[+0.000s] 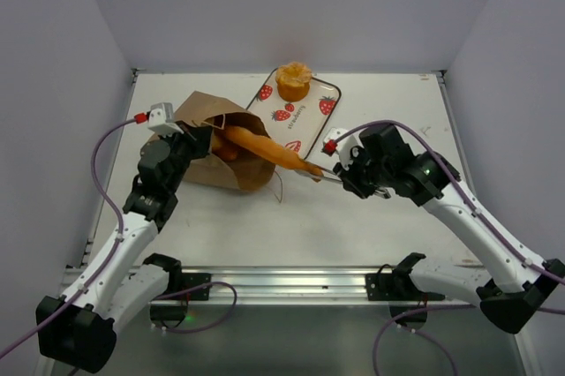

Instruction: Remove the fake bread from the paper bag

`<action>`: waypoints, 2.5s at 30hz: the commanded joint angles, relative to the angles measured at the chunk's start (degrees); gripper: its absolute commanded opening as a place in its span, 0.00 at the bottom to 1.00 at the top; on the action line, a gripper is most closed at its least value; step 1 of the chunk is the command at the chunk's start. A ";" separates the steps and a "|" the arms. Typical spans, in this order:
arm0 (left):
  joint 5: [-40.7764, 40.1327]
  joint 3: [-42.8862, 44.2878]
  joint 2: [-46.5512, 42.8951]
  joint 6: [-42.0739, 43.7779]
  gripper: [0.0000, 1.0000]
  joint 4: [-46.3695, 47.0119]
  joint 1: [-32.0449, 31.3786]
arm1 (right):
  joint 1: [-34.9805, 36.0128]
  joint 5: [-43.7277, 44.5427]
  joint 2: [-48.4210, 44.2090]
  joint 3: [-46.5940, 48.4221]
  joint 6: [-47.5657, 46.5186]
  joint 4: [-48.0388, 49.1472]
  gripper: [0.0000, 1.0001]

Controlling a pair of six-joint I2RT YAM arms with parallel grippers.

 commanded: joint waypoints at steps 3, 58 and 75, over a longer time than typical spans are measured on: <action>-3.63 4.35 1.56 5.41 0.00 -1.14 1.75 | -3.03 -3.06 -8.57 -3.98 -12.25 -5.23 0.00; 16.32 -3.82 -12.93 17.19 0.00 -7.91 13.35 | -10.94 0.80 17.92 3.48 6.98 20.59 0.00; 15.97 -6.90 -16.71 18.25 0.00 -7.21 13.35 | -11.20 10.99 35.35 11.83 5.51 29.39 0.00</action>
